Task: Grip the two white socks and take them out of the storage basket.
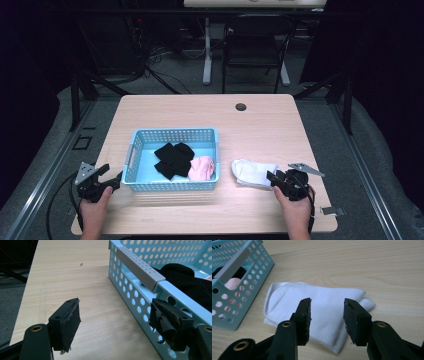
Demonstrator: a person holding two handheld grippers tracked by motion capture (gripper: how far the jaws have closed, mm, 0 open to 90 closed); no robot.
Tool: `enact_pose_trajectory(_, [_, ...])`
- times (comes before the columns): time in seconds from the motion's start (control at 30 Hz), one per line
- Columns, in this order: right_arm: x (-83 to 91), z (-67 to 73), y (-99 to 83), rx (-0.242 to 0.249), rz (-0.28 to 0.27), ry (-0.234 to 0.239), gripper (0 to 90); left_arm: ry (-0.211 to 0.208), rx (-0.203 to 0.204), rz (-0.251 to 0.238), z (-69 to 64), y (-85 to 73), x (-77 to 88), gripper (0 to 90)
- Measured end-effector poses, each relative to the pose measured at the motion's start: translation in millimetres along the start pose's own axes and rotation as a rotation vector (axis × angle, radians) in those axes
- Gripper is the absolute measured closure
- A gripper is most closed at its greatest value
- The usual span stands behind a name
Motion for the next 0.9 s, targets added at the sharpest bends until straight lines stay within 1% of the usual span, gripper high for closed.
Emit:
enact_pose_trajectory(0.17, [9.1, 8.4, -1.0, 0.036, -0.012, 0.025, 56.3, -0.002, 0.000, -0.001, -0.1, 0.1, 0.4, 24.4])
enact_pose_trajectory(0.33, [15.3, 15.7, -6.9, 0.083, -0.023, 0.067, 54.6, -0.004, -0.003, 0.002, -0.6, 0.4, -0.2, 24.4])
enact_pose_trajectory(0.4, [15.6, 17.4, -9.1, 0.093, -0.017, 0.072, 54.6, -0.005, -0.004, 0.003, -0.9, 0.4, -0.6, 24.4])
enact_pose_trajectory(0.47, [13.4, 19.2, -11.1, 0.089, -0.022, 0.082, 54.6, -0.006, -0.004, -0.001, -1.3, 0.3, -1.3, 24.4])
enact_pose_trajectory(0.5, [12.1, 20.1, -11.9, 0.097, -0.014, 0.082, 54.6, -0.006, -0.004, -0.001, -1.3, 0.3, -1.3, 24.4])
enact_pose_trajectory(0.57, [8.7, 22.8, -13.8, 0.118, -0.021, 0.081, 54.6, -0.006, -0.008, 0.010, -1.3, 0.3, -1.6, 24.4])
enact_pose_trajectory(0.63, [5.3, 24.4, -14.4, 0.125, -0.025, 0.085, 54.6, -0.004, -0.006, 0.006, -0.9, 0.3, -1.4, 24.4])
enact_pose_trajectory(0.73, [0.7, 23.0, -14.0, 0.115, -0.022, 0.081, 54.1, -0.002, -0.003, 0.005, 0.3, 0.4, -0.9, 24.4])
enact_pose_trajectory(0.77, [-0.4, 21.9, -14.2, 0.107, -0.021, 0.071, 54.1, -0.002, -0.003, 0.003, 0.4, 0.4, -0.8, 24.4])
enact_pose_trajectory(0.87, [0.5, 16.6, -13.7, 0.073, -0.027, 0.063, 53.4, -0.002, -0.002, 0.003, 0.5, 0.4, -0.9, 24.4])
enact_pose_trajectory(0.9, [0.5, 16.6, -13.7, 0.073, -0.027, 0.063, 53.4, 0.000, -0.001, 0.004, 0.6, 0.3, -1.1, 24.4])
Point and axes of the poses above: each handheld gripper's, and its own axes: x roughly backward along the jaws, y roughly out of its top, z roughly to its left, the point moved 1 cm from there along -x, roughly forward along the jaws, and after that the axes turned 5 degrees about -y, right-handed, at the moved point
